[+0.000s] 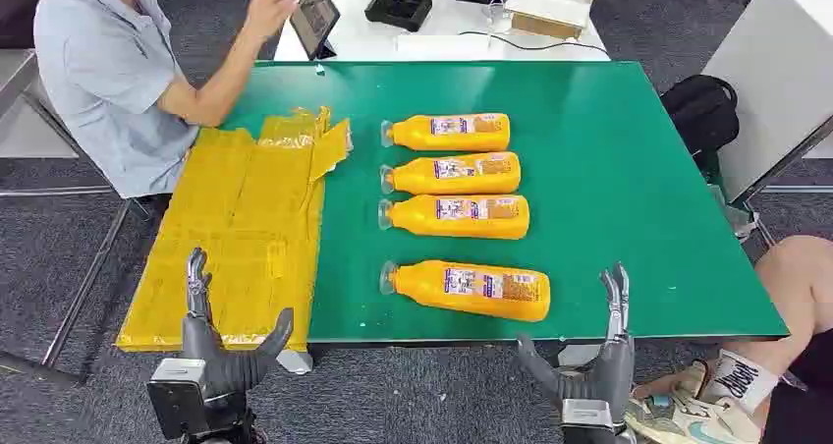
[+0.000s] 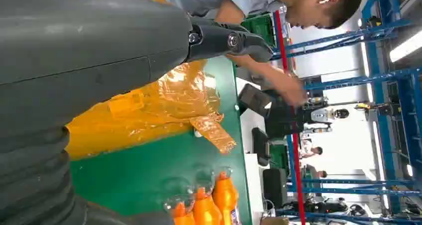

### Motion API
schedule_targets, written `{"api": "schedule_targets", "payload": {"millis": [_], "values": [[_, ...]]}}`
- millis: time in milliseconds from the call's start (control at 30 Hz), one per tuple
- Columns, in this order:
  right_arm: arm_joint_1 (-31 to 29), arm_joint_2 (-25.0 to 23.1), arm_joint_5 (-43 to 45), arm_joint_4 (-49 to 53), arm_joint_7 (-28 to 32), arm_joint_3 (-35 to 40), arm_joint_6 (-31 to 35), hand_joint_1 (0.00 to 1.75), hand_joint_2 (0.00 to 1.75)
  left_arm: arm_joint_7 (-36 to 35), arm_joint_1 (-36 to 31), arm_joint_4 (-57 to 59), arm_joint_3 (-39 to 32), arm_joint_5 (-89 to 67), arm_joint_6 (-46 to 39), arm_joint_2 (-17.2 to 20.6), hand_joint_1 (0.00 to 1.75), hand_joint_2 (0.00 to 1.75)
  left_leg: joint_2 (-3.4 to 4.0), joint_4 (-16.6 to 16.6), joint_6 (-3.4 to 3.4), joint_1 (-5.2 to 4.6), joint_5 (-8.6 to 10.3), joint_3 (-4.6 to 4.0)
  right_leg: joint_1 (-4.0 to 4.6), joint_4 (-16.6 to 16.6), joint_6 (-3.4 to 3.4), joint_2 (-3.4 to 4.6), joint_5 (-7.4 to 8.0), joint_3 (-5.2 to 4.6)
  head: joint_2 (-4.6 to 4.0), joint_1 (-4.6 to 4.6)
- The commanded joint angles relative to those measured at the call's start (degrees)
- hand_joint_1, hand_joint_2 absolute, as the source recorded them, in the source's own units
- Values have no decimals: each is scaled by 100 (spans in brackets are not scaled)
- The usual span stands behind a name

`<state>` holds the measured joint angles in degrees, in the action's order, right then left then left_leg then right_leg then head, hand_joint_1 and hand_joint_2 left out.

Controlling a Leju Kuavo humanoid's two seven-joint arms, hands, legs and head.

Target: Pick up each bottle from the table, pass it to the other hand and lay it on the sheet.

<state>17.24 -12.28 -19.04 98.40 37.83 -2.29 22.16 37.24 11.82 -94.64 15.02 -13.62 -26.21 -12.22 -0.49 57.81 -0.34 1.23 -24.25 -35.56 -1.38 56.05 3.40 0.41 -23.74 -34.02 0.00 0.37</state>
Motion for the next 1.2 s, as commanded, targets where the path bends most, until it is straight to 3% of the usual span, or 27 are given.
{"api": "schedule_targets", "payload": {"millis": [33, 133, 300, 367, 467, 967, 1200], "values": [[-250, 434, -489, -943, -700, -13, -590, 0, 175, 78, -43, 153, -36, 79, 55, 43, 0, 175, 9, -8, 8, 3, -9, 31, 7, -13, -15, 2, -4, 31, 0, 0], [-336, 777, -1433, -1260, -1123, 125, -504, 0, 175, 138, -114, 198, -71, 90, 123, 42, 0, 175, 4, -10, 8, 4, -6, 28, 8, -17, -13, -2, -2, 31, 0, 2], [-855, 1057, -1979, -2021, -1853, 135, -540, 0, 175, 120, -215, 299, -91, 151, 236, 11, 0, 175, 14, -11, 8, 4, -5, 29, 8, -19, -13, 8, 2, 31, 0, 2], [-1123, 1223, -2178, -2359, -2031, 158, -469, 0, 175, -158, -272, 324, 13, 716, 949, 101, 0, 175, 13, -12, 10, 2, -5, 34, 7, -19, -15, 6, 2, 35, 0, 2], [-1516, 1395, -2357, -2925, -2281, 102, -507, 0, 175, -190, -382, 457, 70, 570, 1047, 138, 0, 175, 18, -14, 10, 1, -2, 34, 6, -22, -15, 11, 7, 34, 0, 0], [-2596, 1186, -2709, -3587, -2138, 877, -165, 0, 175, -210, -721, 816, 175, 504, 1277, 80, 0, 175, 26, -4, 10, 1, -3, 27, 5, -8, -13, 18, 6, 22, 0, -2], [-2731, 1157, -2689, -3802, -2155, 953, -164, 0, 175, -214, -736, 850, 147, 524, 1293, 96, 0, 175, 10, -6, 9, -1, -1, 24, 3, -7, -12, 4, 1, 24, 0, 0]]}}
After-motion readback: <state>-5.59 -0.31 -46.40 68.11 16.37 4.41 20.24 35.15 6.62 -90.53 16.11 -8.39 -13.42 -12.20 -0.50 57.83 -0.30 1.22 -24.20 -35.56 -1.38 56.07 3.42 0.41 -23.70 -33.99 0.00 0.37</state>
